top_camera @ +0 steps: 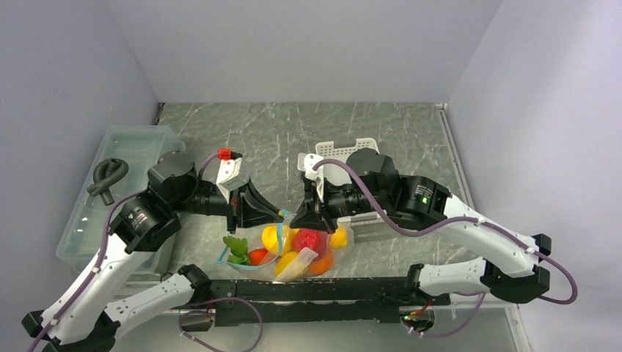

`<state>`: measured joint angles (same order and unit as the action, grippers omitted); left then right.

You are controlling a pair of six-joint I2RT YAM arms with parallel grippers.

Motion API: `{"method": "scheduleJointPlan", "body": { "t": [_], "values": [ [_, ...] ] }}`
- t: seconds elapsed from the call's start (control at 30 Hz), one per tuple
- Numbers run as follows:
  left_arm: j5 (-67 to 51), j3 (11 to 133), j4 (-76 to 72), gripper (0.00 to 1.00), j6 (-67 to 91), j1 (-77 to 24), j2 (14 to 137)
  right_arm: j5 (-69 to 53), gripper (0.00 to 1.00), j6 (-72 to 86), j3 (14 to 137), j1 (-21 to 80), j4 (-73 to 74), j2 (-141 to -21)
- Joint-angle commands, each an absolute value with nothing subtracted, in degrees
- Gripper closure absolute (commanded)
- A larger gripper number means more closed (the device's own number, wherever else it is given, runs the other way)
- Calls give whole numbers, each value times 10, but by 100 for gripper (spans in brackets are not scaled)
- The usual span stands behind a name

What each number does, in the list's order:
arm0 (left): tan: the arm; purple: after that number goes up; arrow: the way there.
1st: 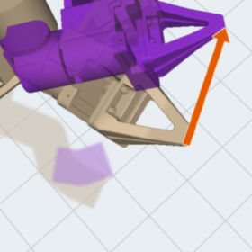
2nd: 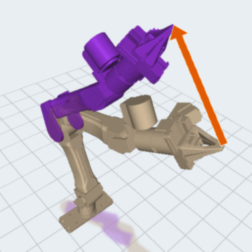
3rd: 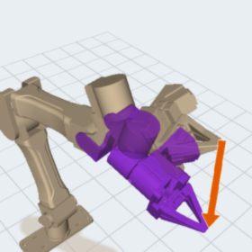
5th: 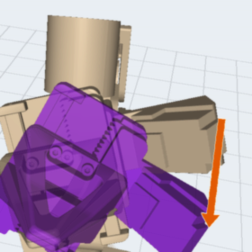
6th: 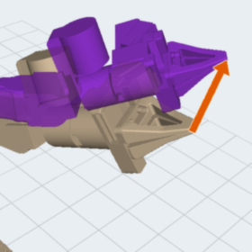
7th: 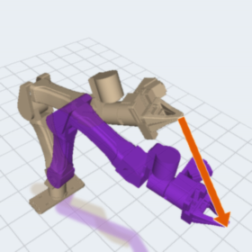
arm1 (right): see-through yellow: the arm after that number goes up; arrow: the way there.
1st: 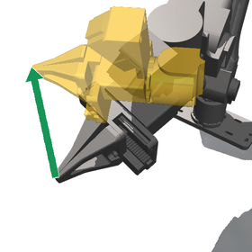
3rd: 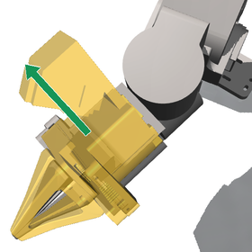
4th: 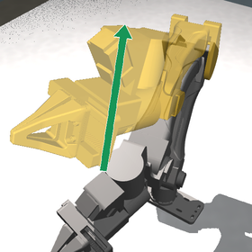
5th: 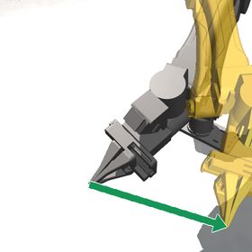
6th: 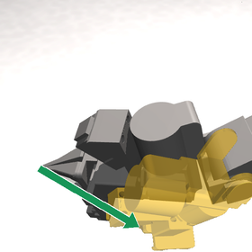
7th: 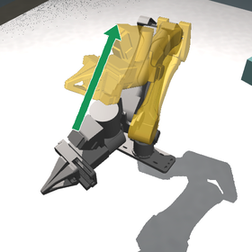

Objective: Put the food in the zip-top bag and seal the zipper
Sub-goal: Zip the zipper food storage bag at the center of the board.

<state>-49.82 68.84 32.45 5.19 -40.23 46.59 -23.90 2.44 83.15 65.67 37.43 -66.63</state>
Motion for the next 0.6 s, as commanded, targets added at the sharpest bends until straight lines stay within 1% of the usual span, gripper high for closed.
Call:
{"method": "scheduleJointPlan", "body": {
  "t": [0.0, 0.3, 0.4, 0.5, 0.57],
  "values": [
    [-490, 687, 369, 100, 51, -401, 462, -237, 100, 31, 843, 654, 317, -633],
    [-478, 697, 358, 99, 58, -402, 471, -260, 100, 20, 841, 654, 332, -646],
    [-475, 701, 349, 88, 64, -401, 477, -261, 100, 17, 844, 654, 341, -656],
    [-482, 708, 344, 73, 66, -402, 481, -258, 100, 16, 842, 654, 346, -663],
    [-484, 712, 343, 67, 66, -401, 483, -252, 100, 15, 841, 654, 349, -665]
  ]
}}
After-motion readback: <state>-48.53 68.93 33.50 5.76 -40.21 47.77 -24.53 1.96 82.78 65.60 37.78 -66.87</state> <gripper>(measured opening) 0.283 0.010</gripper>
